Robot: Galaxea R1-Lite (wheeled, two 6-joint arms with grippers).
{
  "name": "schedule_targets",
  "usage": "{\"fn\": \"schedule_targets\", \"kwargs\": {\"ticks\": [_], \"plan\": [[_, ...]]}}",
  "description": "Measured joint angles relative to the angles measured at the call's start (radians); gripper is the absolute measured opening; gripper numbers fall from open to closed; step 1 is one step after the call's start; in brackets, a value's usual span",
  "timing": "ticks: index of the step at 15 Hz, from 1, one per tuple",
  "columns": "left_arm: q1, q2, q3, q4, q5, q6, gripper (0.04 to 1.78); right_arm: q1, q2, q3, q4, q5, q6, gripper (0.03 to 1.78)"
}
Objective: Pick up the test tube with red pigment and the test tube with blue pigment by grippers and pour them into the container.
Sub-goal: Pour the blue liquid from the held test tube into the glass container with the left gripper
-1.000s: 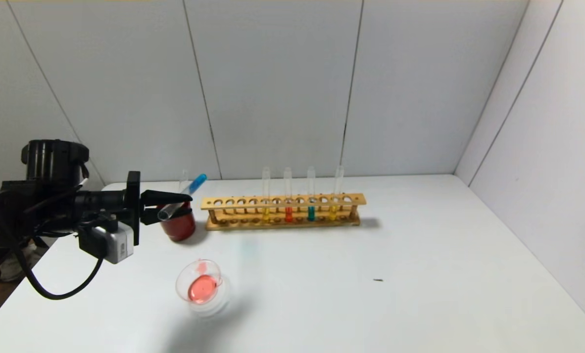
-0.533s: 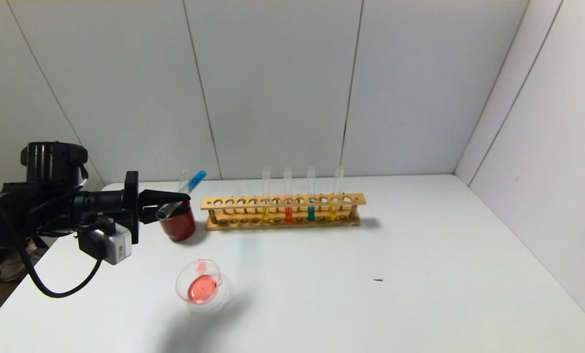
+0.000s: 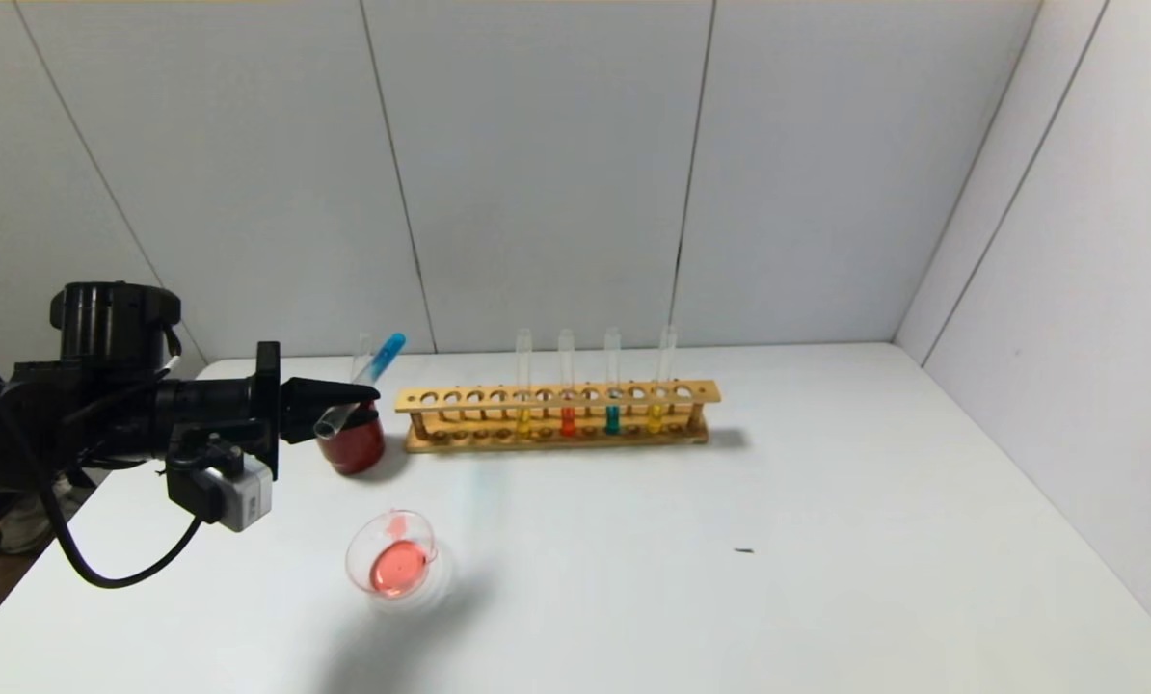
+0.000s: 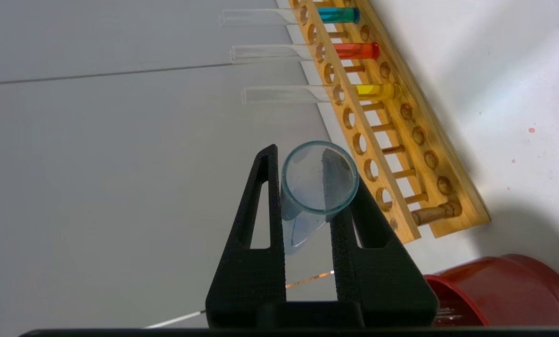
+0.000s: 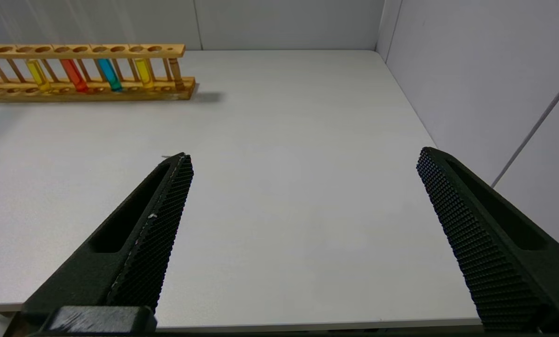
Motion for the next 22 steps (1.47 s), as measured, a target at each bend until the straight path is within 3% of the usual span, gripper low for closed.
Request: {"fn": "schedule_targets", "kwargs": {"ticks": [8,22], "plan": [[-0.041,-0.007,0.049,-0.011,0.057,0.039,0.32,0.000,0.000,0.000,0.000,0.000,0.000,1.75],[-0.047,0.006,0.162,-0.197,0.148,0.045,0.32,0.000,0.000,0.000,0.000,0.000,0.000,1.75]]}}
